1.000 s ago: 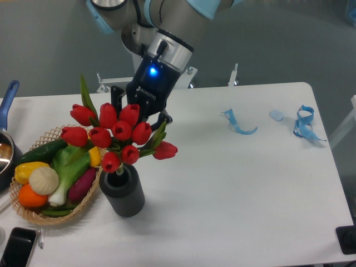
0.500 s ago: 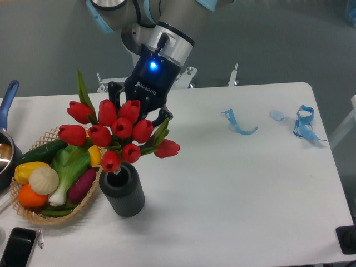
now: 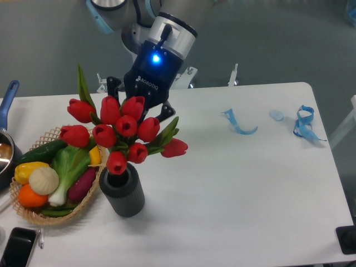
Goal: Pick up the flowers from the vase
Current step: 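Lift the gripped tulip bunch straight up out of the black vase, then carry the tulip bunch away from the vase over the table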
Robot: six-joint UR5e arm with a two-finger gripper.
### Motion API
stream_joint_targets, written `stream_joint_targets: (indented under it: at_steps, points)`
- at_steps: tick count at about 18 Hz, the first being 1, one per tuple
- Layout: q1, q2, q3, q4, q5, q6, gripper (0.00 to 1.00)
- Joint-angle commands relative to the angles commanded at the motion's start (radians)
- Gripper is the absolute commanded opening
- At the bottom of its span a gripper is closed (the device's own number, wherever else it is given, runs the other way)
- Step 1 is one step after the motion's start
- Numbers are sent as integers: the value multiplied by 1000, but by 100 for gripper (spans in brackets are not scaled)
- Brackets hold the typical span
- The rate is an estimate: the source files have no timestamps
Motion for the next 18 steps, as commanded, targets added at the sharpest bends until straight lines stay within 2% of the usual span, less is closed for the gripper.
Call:
stream_joint_targets:
  at_steps: [5,13,18]
  points:
    - [32,-5,57,0,0,-31,25]
    - [87,-8,71,0,-2,-9,25]
    - [155,-29,58,0,-2,89,25]
